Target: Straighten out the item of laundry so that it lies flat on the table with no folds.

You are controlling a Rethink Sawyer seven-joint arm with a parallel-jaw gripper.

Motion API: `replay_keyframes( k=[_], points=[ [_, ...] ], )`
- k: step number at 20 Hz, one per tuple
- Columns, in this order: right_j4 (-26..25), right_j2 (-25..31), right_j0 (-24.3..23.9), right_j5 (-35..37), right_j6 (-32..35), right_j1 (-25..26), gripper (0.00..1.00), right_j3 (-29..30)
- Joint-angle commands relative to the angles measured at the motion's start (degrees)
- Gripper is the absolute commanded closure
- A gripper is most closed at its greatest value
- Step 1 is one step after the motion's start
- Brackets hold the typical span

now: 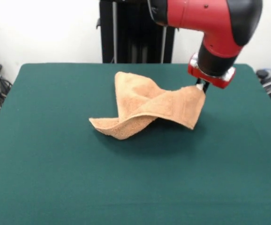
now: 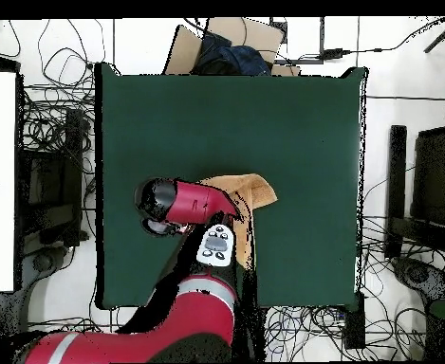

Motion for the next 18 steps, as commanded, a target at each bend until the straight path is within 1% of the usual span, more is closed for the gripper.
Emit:
replay_keyframes(
  k=[1,4,8,13,18],
  points=[
    [6.2,0.1,4.4,2.6,22.8,7.4,1.00,-9.3],
    [7.7,-1.4,6.6,4.4,25.4,8.6,1.00,-11.6],
    [9.1,-2.0,7.7,3.1,25.0,7.9,1.00,-9.8],
    [10.0,-2.0,7.8,2.4,24.3,6.8,1.00,-8.1],
    [10.4,-2.3,8.1,2.6,25.1,6.6,1.00,-8.0]
  ],
)
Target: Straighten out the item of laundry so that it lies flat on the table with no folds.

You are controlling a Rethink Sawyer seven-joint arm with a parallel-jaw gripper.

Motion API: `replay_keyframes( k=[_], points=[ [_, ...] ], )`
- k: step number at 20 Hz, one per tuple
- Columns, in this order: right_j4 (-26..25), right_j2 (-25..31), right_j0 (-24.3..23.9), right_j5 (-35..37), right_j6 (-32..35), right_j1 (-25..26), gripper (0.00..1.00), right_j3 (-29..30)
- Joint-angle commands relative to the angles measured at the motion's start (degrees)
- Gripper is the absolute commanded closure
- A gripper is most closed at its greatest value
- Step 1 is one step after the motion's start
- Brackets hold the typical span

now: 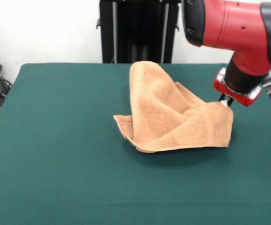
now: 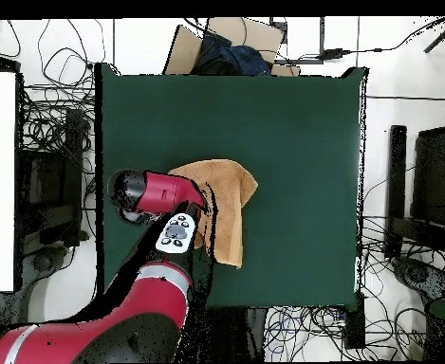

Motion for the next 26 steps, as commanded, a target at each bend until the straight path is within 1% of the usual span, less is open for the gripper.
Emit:
replay_keyframes(
  k=[1,4,8,11,13,14,16,18,20,22,26],
  points=[
    [3.7,0.6,0.8,2.3,17.2,0.2,1.00,-0.7],
    [3.9,0.3,1.1,1.9,17.5,0.5,1.00,-0.7],
    [4.3,-0.8,1.8,2.9,19.0,1.5,1.00,-2.4],
    [4.1,-4.9,5.5,11.0,25.5,3.6,1.00,-8.3],
    [4.7,-6.7,7.4,14.8,29.9,6.0,1.00,-12.6],
    [5.1,-7.2,7.9,15.6,31.2,7.2,1.00,-14.3],
    [5.9,-7.4,8.3,15.2,32.5,9.4,1.00,-16.7],
    [6.7,-6.5,8.1,14.2,32.4,10.5,1.00,-17.5],
    [7.4,-5.2,7.7,13.1,31.8,10.7,1.00,-17.5],
    [7.3,-5.0,7.8,13.1,32.4,10.9,1.00,-17.9],
    [7.0,-4.7,8.1,11.8,32.3,10.0,1.00,-16.2]
  ],
)
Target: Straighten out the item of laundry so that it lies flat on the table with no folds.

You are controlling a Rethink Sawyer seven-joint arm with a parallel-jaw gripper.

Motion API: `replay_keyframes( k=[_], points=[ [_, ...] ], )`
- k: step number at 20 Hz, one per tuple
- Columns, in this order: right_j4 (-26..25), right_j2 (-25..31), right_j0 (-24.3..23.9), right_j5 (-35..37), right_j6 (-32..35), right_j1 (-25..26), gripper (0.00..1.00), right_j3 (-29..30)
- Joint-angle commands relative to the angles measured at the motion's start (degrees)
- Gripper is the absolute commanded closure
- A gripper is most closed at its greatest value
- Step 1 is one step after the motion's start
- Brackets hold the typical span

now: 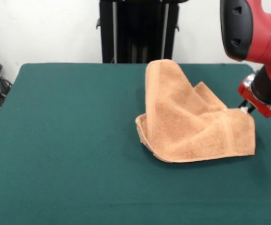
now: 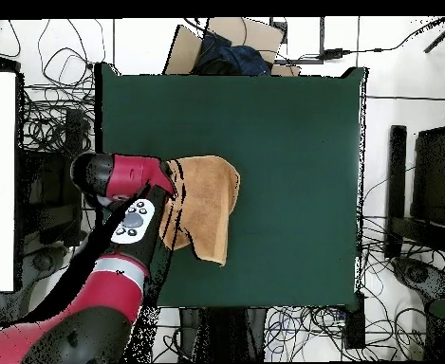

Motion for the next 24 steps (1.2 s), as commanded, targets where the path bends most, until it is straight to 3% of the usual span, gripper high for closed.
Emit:
replay_keyframes(
  k=[1,24],
  points=[
    [2.6,2.7,0.1,-0.3,15.6,1.7,1.00,-1.6],
    [2.1,3.1,-0.2,-3.8,14.6,1.1,1.00,0.7]
  ],
)
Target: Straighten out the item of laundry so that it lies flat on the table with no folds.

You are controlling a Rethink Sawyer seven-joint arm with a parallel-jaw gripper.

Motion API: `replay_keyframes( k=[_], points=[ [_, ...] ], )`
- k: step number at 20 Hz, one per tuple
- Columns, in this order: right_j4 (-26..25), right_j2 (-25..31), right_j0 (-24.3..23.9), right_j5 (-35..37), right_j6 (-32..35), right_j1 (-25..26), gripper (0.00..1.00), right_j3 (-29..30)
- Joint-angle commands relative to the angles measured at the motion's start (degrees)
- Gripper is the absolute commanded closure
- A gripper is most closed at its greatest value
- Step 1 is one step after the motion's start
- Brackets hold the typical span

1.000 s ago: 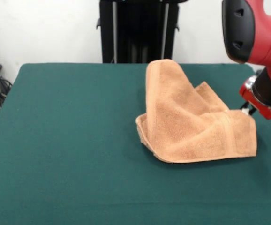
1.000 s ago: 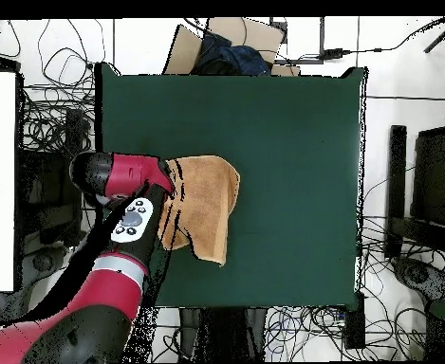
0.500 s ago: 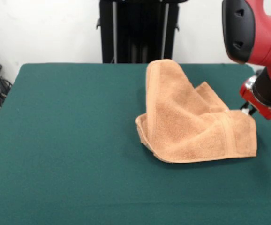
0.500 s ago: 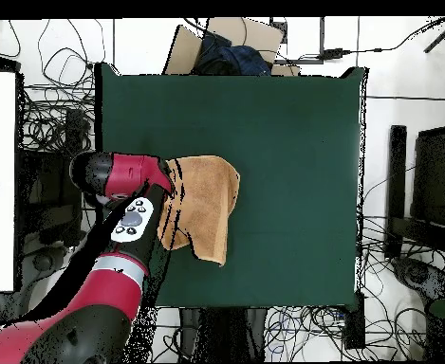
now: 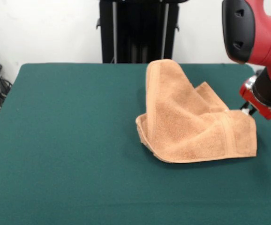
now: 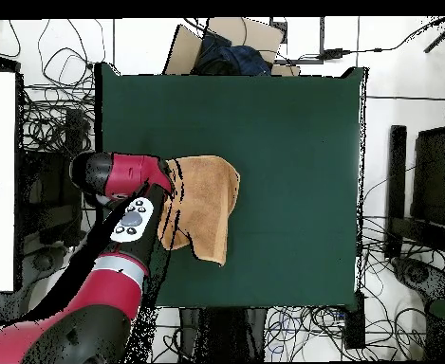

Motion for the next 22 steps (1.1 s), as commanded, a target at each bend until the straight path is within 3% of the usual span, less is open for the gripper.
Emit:
replay_keyframes(
  k=[1,2,13,22],
  points=[
    [2.2,3.0,-0.1,-3.7,13.7,0.6,1.00,1.4],
    [2.1,2.9,0.0,-3.5,13.8,0.6,0.00,1.3],
    [1.8,2.6,0.1,-3.4,13.7,1.0,0.00,1.0],
    [-0.5,2.7,-5.0,4.7,2.3,-13.8,0.00,11.6]
  ],
)
